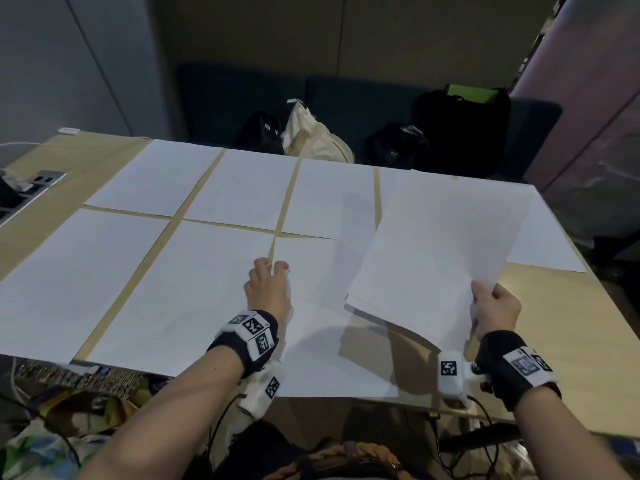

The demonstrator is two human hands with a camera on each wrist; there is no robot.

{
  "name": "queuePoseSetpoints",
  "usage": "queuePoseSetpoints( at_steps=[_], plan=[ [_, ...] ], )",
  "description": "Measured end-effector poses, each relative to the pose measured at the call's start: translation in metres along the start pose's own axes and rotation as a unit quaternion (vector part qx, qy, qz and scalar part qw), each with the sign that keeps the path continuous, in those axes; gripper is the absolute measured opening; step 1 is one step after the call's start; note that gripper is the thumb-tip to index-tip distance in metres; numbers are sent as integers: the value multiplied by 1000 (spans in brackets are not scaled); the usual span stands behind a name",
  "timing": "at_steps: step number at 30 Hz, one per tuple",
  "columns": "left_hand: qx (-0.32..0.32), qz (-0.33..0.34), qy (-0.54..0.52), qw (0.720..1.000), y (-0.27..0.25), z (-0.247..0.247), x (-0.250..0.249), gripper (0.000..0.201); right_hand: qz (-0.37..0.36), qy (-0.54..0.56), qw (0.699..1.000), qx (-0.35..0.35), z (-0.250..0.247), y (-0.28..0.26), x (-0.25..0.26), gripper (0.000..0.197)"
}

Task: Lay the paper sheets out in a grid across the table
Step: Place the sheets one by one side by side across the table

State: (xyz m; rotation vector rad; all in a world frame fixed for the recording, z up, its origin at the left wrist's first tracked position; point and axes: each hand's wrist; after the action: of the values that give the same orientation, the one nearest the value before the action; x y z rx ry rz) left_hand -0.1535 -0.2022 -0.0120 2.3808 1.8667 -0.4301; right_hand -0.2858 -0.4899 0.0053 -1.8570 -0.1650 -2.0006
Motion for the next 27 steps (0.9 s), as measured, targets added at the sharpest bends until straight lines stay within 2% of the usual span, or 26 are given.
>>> queuePoseSetpoints(
  at_steps=[3,5,8,10,12,15,20,24,27],
  plan=[
    [-1,40,21,999,-3,2,-20,50,1,6,1000,-6,-6,2,0,30],
    [53,55,21,997,-3,6,-32,53,0,8,1000,-13,-11,3,1,30],
    [148,83,53,984,-5,19,-40,74,-2,18,1000,-23,-19,4,2,30],
    [182,100,75,975,-6,26,-40,87,-1,21,999,-31,-25,5,2,26],
    [191,107,74,973,-6,29,-35,93,-3,26,999,-38,-30,7,2,20],
    [201,117,75,970,-4,23,-27,96,-13,38,998,-47,-35,10,0,27],
    [212,125,81,966,-5,16,-23,98,-11,27,999,-42,-33,9,-3,28],
    [213,117,74,967,-6,16,-23,97,-8,-3,999,-34,-27,6,-4,13],
    [210,112,71,969,-4,15,-23,97,-7,-6,1000,-29,-25,6,-5,22]
  ],
)
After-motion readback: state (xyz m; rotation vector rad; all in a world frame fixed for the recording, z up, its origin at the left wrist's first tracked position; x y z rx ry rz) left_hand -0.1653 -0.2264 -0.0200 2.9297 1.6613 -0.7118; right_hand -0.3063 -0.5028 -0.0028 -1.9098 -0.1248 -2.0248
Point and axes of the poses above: each hand's wrist, its own y-axis towards the middle knuckle, its own z-axis out of the palm, x = y × z, and after that the axes turned 11 degrees about y, right-handed
